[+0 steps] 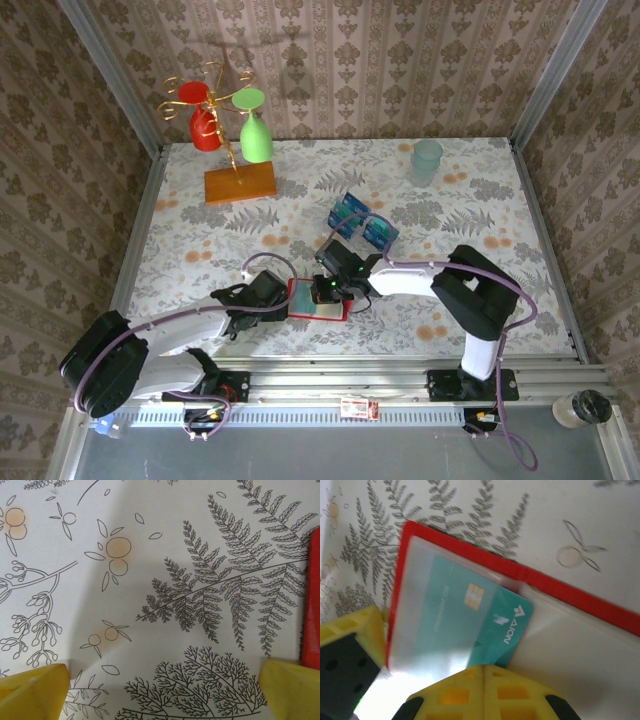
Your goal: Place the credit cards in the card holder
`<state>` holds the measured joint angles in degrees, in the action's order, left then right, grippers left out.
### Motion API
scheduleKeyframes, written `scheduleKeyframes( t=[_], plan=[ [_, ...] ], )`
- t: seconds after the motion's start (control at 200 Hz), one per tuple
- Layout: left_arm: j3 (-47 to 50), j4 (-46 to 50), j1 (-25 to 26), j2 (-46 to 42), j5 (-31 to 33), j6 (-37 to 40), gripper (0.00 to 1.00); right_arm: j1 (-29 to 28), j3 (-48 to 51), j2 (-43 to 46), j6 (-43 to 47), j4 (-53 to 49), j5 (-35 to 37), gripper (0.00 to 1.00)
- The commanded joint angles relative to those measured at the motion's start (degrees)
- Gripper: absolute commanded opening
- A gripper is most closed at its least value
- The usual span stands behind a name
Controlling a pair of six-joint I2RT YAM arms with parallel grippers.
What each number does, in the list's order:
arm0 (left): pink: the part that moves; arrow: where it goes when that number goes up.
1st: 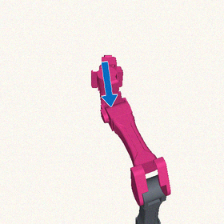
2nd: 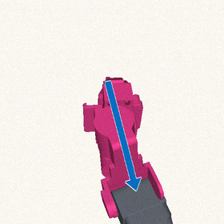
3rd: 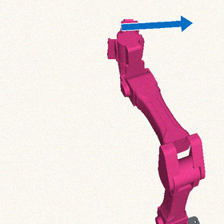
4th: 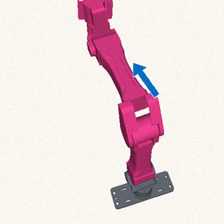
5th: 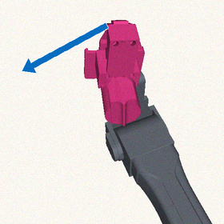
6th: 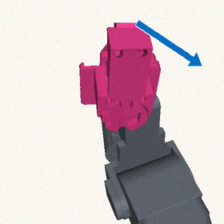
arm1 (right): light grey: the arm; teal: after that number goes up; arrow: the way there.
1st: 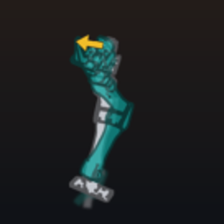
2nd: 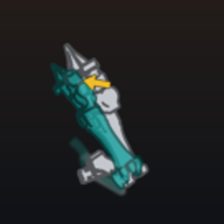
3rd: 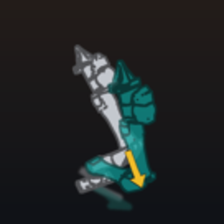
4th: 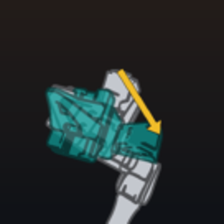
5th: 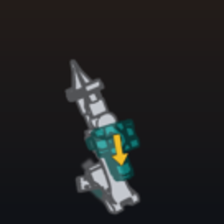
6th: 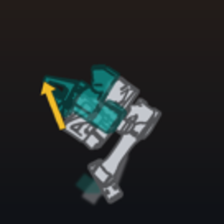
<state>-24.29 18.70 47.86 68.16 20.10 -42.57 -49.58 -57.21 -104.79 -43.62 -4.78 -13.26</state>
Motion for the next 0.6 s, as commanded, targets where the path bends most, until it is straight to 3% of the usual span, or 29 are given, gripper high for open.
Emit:
scheduleKeyframes(
  t=[0.0, 0.23, 0.595],
  plan=[
    [1.05, -0.39, -0.09, 1.76, -2.07, -0.81, 1.0, -0.57, -2.42, -3.03, 0.81, -1.99, -1.28, 0.04],
    [2.05, -0.79, 1.11, 0.92, -1.51, -2.1, 1.0, -0.69, -4.93, -4.3, 1.7, -3.02, -2.3, 0.03],
    [0.28, 3.66, 1.98, -5.44, 2.67, -3.6, 1.0, 0.97, -1.85, 5.38, 3.4, -6.32, 1.55, 0.04]
  ],
)
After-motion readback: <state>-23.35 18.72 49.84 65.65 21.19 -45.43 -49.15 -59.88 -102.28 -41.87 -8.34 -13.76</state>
